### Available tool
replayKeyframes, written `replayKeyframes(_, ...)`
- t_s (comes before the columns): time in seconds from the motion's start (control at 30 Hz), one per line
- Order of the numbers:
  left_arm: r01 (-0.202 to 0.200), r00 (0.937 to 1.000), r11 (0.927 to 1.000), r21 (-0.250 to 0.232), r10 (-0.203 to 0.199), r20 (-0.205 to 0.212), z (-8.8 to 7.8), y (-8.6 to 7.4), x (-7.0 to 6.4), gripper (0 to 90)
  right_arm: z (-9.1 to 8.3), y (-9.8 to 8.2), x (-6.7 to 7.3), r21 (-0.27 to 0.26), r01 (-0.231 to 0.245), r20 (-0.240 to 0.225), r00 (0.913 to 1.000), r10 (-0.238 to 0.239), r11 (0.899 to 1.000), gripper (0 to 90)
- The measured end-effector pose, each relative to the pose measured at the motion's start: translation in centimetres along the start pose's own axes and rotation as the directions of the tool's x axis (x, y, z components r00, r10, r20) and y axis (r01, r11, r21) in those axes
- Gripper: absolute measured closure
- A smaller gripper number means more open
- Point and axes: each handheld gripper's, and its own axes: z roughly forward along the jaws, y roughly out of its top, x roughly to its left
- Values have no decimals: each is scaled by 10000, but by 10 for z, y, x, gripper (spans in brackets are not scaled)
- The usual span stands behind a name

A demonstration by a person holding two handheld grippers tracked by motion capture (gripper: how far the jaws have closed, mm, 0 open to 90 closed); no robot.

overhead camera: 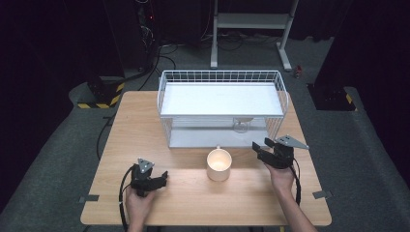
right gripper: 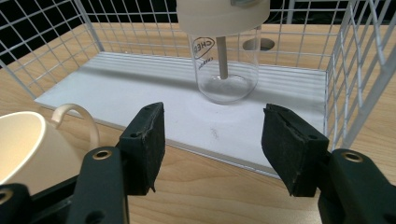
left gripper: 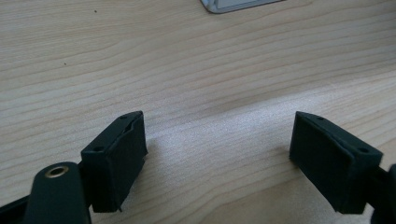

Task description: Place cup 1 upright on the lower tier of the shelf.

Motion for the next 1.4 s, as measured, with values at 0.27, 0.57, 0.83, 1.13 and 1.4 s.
replayKeyframes(0.27,13,10000,10000,-2,-13,-7,0,0,0,189,-11,-7,-8,-47,-151,12,9999,151,9999,391)
replayKeyframes(0.57,15,10000,10000,-3,-15,-7,0,0,0,189,-26,-14,-19,-257,-321,-68,9995,319,9992,375)
replayKeyframes(0.83,18,10000,10000,-3,-18,-7,0,0,0,189,-41,-23,-28,-399,-493,98,9987,497,9980,346)
replayKeyframes(1.13,-17,10000,10000,1,17,-46,0,0,0,189,-54,-36,-37,-460,-641,448,9968,662,9969,329)
replayKeyframes(1.4,12,10000,10000,-4,-12,-33,0,0,0,189,-61,-48,-39,-346,-696,443,9965,711,9970,322)
